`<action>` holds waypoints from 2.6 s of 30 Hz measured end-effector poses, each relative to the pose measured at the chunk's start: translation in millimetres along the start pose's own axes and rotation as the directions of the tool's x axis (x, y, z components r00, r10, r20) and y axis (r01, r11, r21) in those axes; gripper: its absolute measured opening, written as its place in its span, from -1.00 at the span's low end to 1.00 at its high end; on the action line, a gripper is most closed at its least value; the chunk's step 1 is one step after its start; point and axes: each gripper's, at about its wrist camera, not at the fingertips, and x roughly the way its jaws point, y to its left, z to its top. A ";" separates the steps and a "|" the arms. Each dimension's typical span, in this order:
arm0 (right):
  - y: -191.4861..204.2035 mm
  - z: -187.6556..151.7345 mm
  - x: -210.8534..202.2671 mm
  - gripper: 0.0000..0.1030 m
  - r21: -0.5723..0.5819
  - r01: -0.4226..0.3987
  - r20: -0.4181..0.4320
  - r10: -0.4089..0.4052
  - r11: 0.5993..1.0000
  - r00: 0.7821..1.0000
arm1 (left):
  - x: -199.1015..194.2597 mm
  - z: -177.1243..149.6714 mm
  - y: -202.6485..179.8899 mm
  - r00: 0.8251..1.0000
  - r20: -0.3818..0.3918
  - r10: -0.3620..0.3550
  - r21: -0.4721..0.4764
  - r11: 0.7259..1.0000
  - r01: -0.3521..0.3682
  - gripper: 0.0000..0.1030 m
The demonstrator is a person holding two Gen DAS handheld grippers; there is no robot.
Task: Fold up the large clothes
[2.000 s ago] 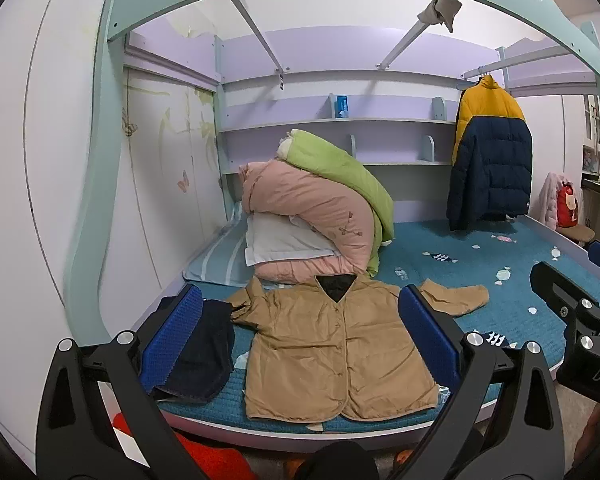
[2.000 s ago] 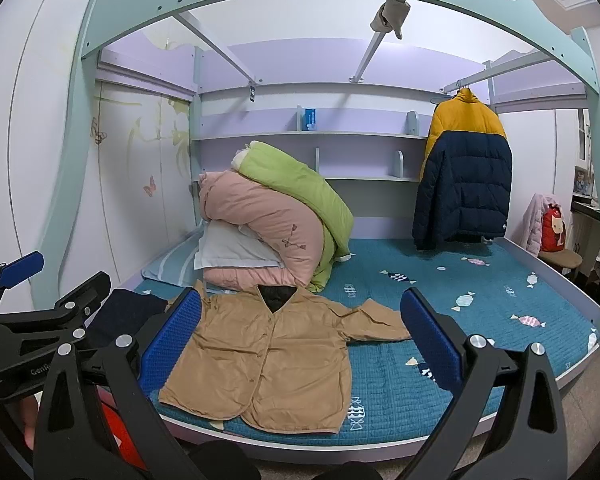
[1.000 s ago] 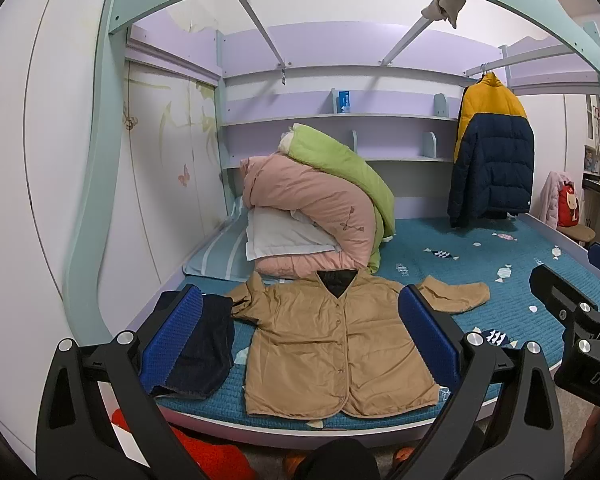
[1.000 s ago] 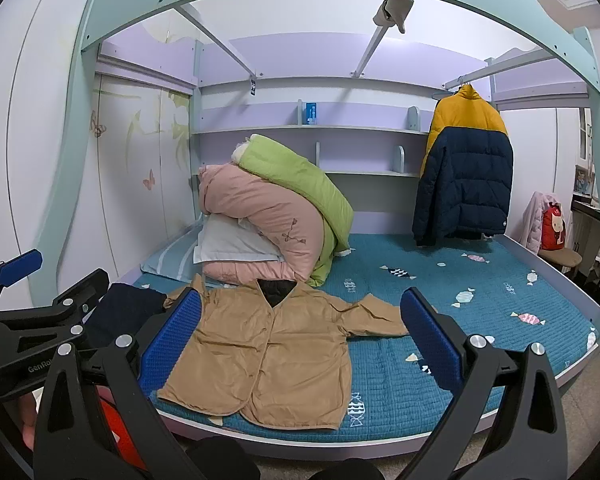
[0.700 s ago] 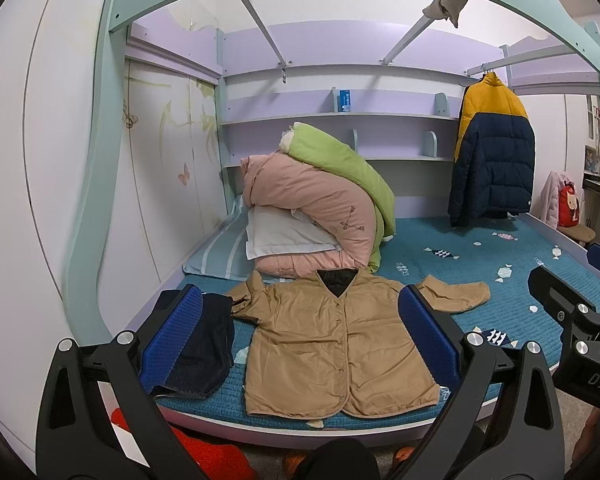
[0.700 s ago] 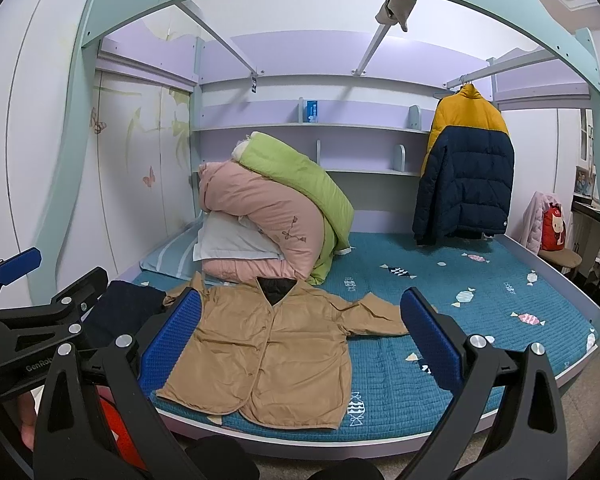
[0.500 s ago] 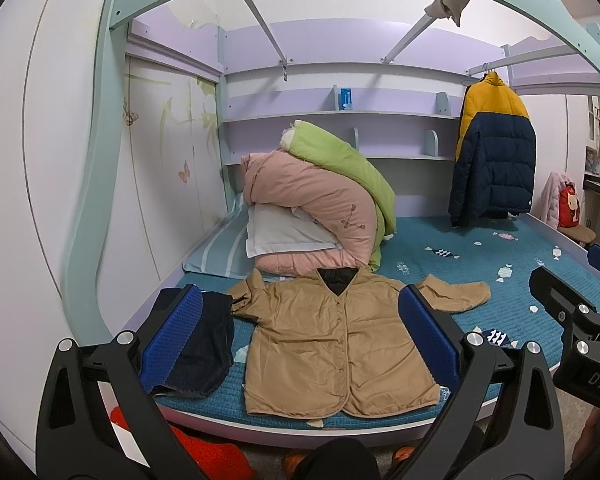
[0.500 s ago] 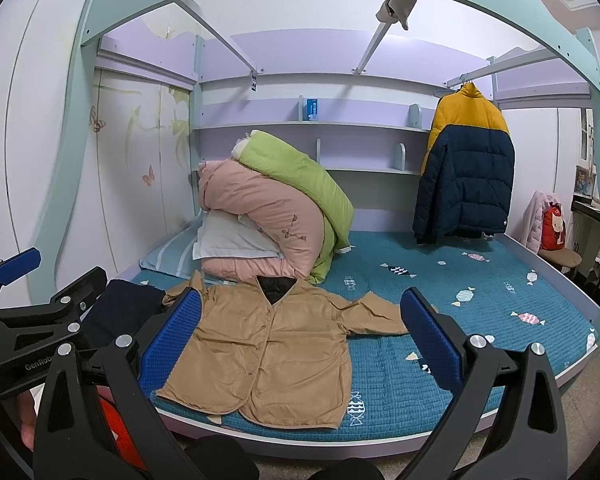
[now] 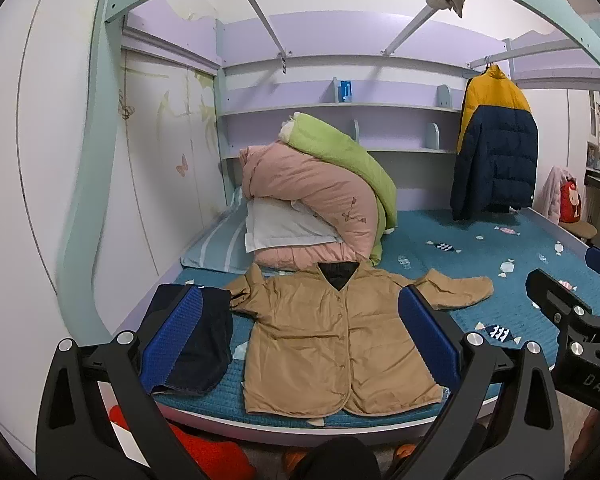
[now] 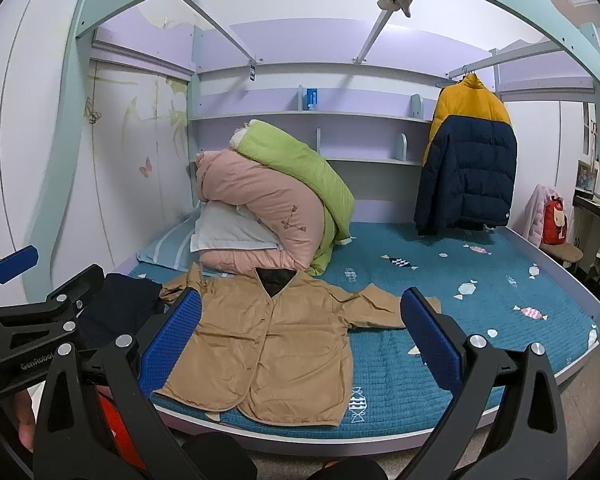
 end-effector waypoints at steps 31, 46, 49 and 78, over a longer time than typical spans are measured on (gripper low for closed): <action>7.9 -68.9 273.3 0.86 0.081 -0.032 -0.341 0.058 0.996 0.938 | 288.8 -41.4 102.4 0.905 -0.415 0.097 0.021 0.995 -0.096 0.90; 46.9 -90.4 456.5 0.85 0.020 -0.070 -0.387 0.072 0.997 0.919 | 545.0 -44.1 182.2 0.786 -0.593 0.177 0.067 0.983 -0.171 0.90; 54.1 -96.9 472.2 0.85 -0.016 -0.071 -0.391 0.059 0.997 0.919 | 585.4 -52.7 185.4 0.735 -0.645 0.212 0.134 0.977 -0.164 0.90; -30.6 -116.5 516.4 0.85 0.142 0.074 -0.411 -0.009 0.987 0.912 | 570.7 18.5 143.3 0.803 -0.530 -0.272 -0.286 0.949 0.133 -0.90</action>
